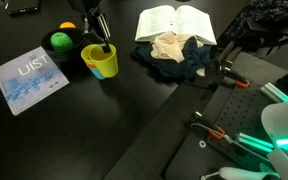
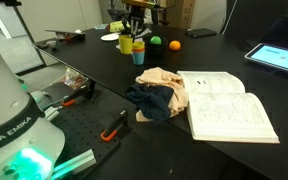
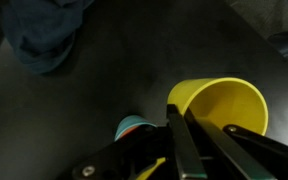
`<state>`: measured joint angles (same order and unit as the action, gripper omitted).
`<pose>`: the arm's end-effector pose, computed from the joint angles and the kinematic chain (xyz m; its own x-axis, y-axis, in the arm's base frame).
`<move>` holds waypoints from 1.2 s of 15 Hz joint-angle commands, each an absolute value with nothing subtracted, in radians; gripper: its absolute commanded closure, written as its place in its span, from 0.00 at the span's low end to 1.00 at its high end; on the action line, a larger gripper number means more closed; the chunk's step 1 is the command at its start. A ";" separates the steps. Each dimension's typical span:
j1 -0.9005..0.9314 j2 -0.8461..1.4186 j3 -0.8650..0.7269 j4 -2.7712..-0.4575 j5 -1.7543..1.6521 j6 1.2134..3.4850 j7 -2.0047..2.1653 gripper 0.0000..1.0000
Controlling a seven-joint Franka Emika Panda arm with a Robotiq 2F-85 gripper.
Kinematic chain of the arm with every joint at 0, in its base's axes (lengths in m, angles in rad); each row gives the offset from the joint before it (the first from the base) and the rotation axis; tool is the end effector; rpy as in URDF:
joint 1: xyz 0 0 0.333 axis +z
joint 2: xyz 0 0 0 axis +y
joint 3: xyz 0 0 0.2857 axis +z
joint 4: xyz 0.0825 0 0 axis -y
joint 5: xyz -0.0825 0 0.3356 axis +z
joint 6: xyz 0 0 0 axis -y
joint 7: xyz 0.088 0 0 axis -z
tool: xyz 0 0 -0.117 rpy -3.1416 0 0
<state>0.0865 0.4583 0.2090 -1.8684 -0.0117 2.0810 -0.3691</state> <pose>0.5361 0.1579 0.2528 0.7655 0.6154 -0.1876 0.5939 -0.7881 -0.1618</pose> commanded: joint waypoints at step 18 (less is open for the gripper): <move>0.169 0.599 0.192 -1.548 -0.175 1.990 -0.401 0.94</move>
<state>0.1470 0.5454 0.2011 -1.6269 -0.1552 1.9941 -0.3835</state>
